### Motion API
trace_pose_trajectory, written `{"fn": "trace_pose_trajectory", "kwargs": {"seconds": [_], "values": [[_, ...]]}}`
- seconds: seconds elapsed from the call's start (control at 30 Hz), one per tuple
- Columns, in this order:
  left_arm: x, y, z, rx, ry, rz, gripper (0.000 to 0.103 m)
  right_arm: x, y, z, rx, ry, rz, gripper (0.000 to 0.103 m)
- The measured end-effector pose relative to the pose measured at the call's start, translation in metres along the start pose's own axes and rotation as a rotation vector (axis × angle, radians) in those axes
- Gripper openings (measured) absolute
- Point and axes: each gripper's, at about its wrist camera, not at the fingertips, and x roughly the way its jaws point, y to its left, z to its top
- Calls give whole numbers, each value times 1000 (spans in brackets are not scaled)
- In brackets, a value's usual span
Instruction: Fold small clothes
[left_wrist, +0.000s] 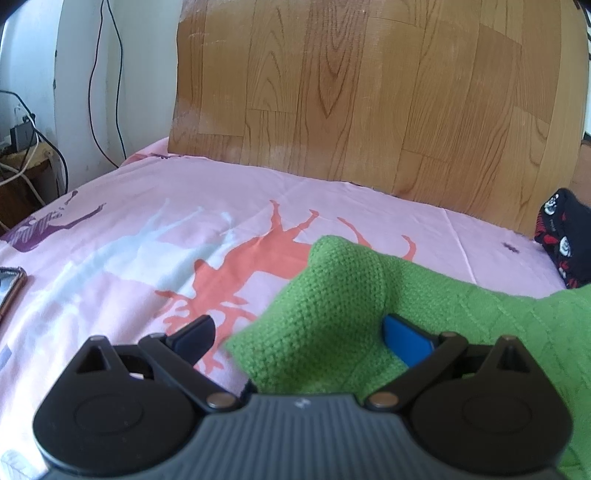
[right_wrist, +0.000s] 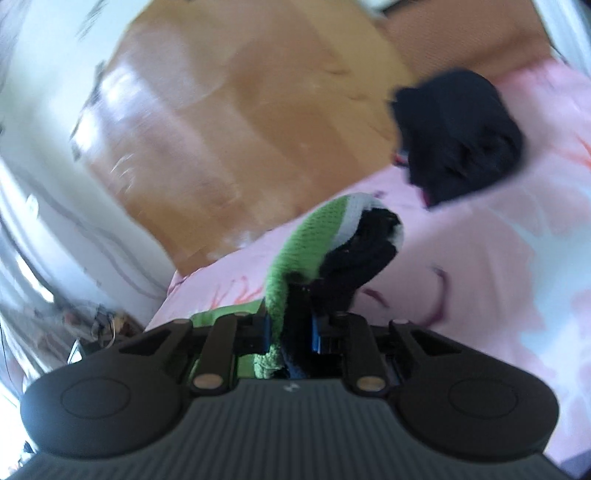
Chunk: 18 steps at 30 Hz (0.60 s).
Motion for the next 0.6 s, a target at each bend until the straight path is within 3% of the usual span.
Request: {"fn": "trace_pose_trajectory", "kwargs": {"seconds": [0.13,0.23,0.6], "values": [[-11,29,4,-151,-45,-118,99,16,45,-1,-162,19,10,22],[-14,55,6,-290,-63,-161,99,35,77,-7,-286,51,18,22],[-32,109,6,-489,-190,-158,99,130,140,-40,-547,251,80,22]]}}
